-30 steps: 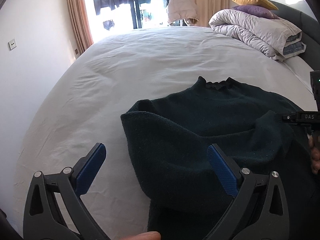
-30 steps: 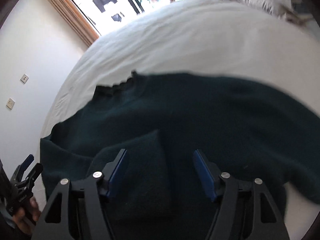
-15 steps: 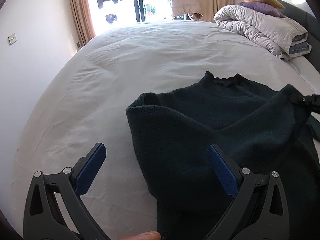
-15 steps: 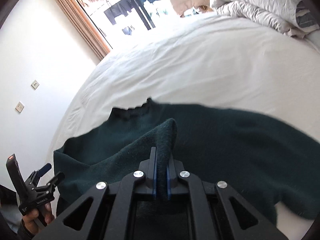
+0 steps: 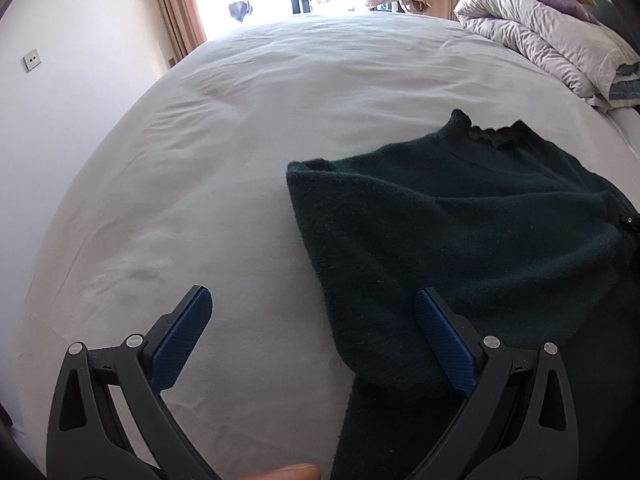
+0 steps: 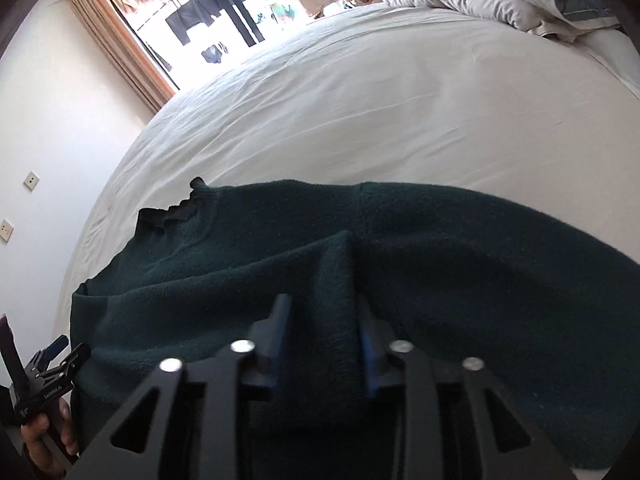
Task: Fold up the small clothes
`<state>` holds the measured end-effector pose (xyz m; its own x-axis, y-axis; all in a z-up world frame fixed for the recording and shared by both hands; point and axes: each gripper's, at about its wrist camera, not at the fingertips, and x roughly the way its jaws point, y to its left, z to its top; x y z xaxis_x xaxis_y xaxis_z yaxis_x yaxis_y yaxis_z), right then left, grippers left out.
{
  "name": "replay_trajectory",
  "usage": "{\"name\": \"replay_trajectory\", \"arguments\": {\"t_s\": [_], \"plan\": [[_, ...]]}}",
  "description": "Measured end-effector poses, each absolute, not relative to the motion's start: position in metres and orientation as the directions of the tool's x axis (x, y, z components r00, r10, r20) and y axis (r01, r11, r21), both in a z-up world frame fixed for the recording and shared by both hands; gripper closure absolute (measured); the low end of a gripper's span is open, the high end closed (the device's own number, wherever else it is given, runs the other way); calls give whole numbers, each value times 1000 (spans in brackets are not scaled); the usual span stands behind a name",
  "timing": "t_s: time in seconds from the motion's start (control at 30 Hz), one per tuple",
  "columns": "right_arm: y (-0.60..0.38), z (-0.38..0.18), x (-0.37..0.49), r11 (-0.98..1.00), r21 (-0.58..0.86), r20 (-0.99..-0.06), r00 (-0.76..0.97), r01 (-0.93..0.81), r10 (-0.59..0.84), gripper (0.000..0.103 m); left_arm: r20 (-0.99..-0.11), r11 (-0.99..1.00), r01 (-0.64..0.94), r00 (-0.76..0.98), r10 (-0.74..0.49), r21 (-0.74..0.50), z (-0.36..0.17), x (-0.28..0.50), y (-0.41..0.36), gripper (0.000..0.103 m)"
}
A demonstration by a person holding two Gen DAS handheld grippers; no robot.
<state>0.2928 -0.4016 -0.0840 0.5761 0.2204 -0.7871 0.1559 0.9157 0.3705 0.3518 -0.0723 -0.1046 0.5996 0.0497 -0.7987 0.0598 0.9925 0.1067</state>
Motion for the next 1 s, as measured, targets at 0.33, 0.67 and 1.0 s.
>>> {"name": "replay_trajectory", "arguments": {"t_s": [0.33, 0.67, 1.0], "plan": [[-363, -40, 271, 908, 419, -694, 645, 0, 321, 67, -761, 989, 51, 644, 75, 141, -93, 353, -76, 0], [-445, -100, 265, 814, 545, -706, 634, 203, 314, 102, -802, 991, 50, 594, 68, 121, -110, 353, -67, 0], [-628, -57, 39, 569, 646, -571, 817, 509, -83, 28, -720, 987, 145, 693, -47, 75, -61, 320, -134, 0]]}}
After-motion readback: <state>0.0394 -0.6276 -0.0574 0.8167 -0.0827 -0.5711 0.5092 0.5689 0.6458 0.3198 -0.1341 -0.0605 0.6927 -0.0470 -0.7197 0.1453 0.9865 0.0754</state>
